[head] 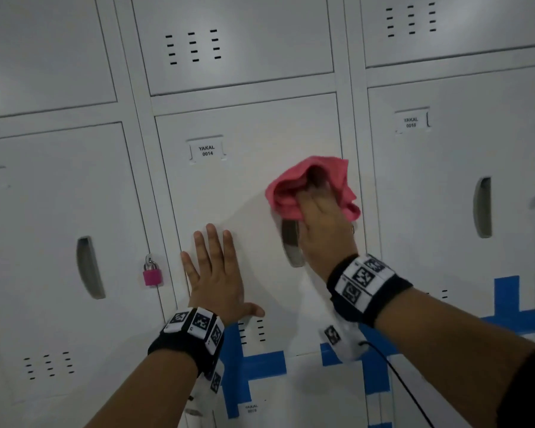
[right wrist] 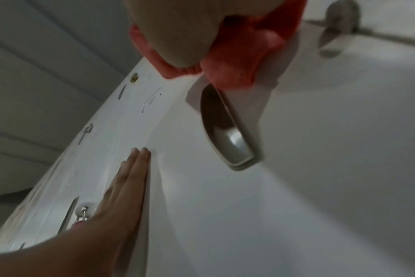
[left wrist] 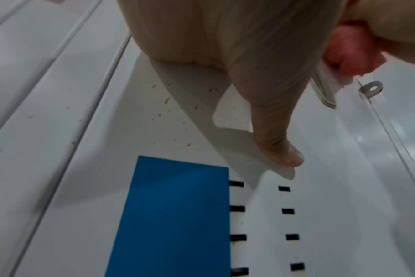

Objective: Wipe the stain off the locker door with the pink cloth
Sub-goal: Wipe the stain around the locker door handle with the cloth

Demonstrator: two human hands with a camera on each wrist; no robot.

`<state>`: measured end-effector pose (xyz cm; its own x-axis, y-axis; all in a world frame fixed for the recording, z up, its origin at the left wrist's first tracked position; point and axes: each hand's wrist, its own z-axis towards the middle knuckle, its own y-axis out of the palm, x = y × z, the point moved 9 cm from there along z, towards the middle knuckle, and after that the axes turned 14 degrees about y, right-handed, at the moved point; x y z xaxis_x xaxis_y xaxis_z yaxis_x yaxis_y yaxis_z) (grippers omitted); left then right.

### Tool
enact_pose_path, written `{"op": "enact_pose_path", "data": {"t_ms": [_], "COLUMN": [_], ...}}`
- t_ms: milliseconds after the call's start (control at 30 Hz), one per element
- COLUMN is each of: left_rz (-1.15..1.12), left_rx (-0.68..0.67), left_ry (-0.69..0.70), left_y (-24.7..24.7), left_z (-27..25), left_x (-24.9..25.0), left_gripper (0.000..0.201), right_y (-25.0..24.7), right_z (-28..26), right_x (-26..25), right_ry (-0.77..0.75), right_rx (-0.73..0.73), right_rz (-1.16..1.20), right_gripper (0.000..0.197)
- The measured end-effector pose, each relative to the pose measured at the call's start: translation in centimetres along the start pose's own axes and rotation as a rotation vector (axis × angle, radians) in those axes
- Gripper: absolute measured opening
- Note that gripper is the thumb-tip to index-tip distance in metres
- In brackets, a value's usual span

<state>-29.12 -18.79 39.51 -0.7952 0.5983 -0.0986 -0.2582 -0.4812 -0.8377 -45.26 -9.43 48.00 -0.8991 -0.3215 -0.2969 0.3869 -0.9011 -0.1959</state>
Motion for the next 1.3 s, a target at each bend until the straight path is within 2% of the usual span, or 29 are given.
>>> {"op": "enact_pose_path", "data": {"t_ms": [33,100,167,233,333,433,467,567,667,733,800,900,1000,1166,1300], "left_rz": [0.001,-0.001,0.0,0.02,0.043,0.041,0.047,0.037,0.027,0.024,0.021,0.019,0.009,0.037,0.038], "left_rx": [0.008,0.013,0.023,0.028,0.027,0.04,0.034,-0.037,-0.055,-0.05,-0.053,-0.038,-0.035,-0.027,-0.031], "left_ry": [0.005,0.009,0.009,0.016,0.045,0.056,0.051,0.022,0.005,0.008,0.003,0.014,0.021,0.024,0.026], "left_y": [-0.1,-0.1,0.0,0.3,0.6,0.9,0.8,1.0,0.7,0.5,0.6,0.4,0.4,0.6,0.9], "left_z": [0.0,0.0,0.1,0.2,0.4,0.4,0.4,0.2,0.1,0.0,0.0,0.0,0.0,0.1,0.1], "left_x": [0.0,0.0,0.0,0.0,-0.4,-0.5,-0.3,-0.2,-0.2,-0.1,-0.1,-0.1,-0.1,-0.2,-0.4], "left_gripper": [0.164,0.164,0.164,0.165,0.162,0.148,0.15,0.172,0.173,0.172,0.172,0.171,0.172,0.173,0.173], "right_y": [0.9,2.8,4.3,5.4,6.7,7.4,7.2,5.7,3.7,2.3,0.7,-1.4,-0.9,1.3,1.5], "right_z": [0.9,1.0,-0.6,-2.9,-6.3,-9.6,-10.3,-11.0,-9.7,-8.0,-5.4,-0.5,2.4,-0.2,-3.9], "right_x": [-0.1,-0.9,-2.1,-2.9,-2.7,-1.7,-1.1,0.3,1.6,2.2,2.0,1.1,1.1,1.8,2.7], "right_ry": [0.041,0.0,-0.148,-0.296,-0.405,-0.55,-0.61,-0.798,-0.879,-0.845,-0.758,-0.516,-0.284,-0.092,-0.069], "right_rx": [-0.022,-0.069,-0.125,-0.245,-0.446,-0.595,-0.621,-0.629,-0.578,-0.512,-0.383,-0.175,-0.121,-0.088,-0.048], "right_rz": [0.002,-0.065,-0.134,-0.116,-0.108,-0.208,-0.251,-0.343,-0.396,-0.431,-0.427,-0.259,-0.139,-0.188,-0.216], "right_gripper": [0.041,0.044,0.04,0.037,0.035,0.032,0.033,0.028,0.025,0.024,0.024,0.027,0.04,0.043,0.033]}}
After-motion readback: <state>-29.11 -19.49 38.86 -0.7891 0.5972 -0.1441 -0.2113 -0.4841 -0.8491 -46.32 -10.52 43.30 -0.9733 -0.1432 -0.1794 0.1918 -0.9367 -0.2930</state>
